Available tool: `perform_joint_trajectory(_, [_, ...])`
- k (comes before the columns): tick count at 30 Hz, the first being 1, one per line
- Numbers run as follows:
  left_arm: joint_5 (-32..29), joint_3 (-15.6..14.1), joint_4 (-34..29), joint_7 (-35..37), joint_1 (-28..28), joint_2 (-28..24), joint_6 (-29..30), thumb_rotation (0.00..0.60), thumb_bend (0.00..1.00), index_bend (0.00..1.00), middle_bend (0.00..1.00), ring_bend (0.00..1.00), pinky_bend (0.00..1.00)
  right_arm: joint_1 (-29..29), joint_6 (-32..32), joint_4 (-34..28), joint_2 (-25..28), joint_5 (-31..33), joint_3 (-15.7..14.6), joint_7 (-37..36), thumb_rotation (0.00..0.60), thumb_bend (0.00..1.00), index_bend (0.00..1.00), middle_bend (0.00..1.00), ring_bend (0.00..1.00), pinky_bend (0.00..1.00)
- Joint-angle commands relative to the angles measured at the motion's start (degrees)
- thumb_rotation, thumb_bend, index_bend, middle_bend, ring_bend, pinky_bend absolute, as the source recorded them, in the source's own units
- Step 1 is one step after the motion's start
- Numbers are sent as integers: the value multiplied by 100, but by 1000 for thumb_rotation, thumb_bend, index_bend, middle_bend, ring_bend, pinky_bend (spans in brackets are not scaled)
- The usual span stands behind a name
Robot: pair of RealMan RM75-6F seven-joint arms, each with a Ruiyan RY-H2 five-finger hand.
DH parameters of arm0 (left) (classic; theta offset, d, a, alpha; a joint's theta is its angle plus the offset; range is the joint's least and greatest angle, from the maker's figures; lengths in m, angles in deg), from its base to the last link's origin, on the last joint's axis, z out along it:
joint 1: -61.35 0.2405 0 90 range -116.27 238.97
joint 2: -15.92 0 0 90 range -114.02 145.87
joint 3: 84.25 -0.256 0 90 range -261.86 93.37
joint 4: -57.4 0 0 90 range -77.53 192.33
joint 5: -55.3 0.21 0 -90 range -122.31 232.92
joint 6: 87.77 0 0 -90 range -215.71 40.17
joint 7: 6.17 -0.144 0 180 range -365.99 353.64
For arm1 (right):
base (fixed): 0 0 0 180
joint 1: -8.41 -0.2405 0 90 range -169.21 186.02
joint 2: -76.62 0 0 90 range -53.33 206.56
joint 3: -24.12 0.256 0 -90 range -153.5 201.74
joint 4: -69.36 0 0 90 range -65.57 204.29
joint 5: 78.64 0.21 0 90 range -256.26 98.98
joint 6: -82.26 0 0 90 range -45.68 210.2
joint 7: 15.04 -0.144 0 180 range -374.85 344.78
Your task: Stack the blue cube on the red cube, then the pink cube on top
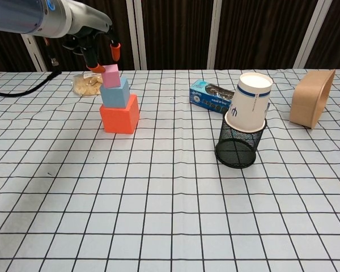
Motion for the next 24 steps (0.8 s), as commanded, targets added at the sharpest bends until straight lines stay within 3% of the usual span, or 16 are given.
perform_joint_trajectory(1, [17,15,-146,8,8,-115,114,600,435,262,935,801,835,-2,1,-8,0,-18,-10,4,600,108,0,0,0,137])
perform_joint_trajectory(10, [190,43,-659,150,138,-541,266,600,435,265,935,801,836,17,-59,-35,4,-72,-22,4,600,108,0,0,0,137])
perform_joint_trajectory(14, [485,76,-1234,397,358,-1064,283,600,435,264,928,791,830,26,-87,-25,13,-118,-31,-37,600,108,0,0,0,137])
perform_joint_trajectory(17, [866,98,-2077,830,762,-1832,204,600,435,259,909,765,807,40,-110,-29,38,-162,-41,-111,600,108,0,0,0,136])
perform_joint_trajectory(21, [1843,-150,-3362,1461,1628,-3063,23,600,411,261,815,676,731,74,-172,-64,83,-225,-56,-207,600,108,0,0,0,137])
perform_joint_trajectory(24, [3204,-557,-4039,2137,2639,-3795,41,600,352,253,695,571,645,93,-224,-104,111,-301,-72,-252,600,108,0,0,0,137])
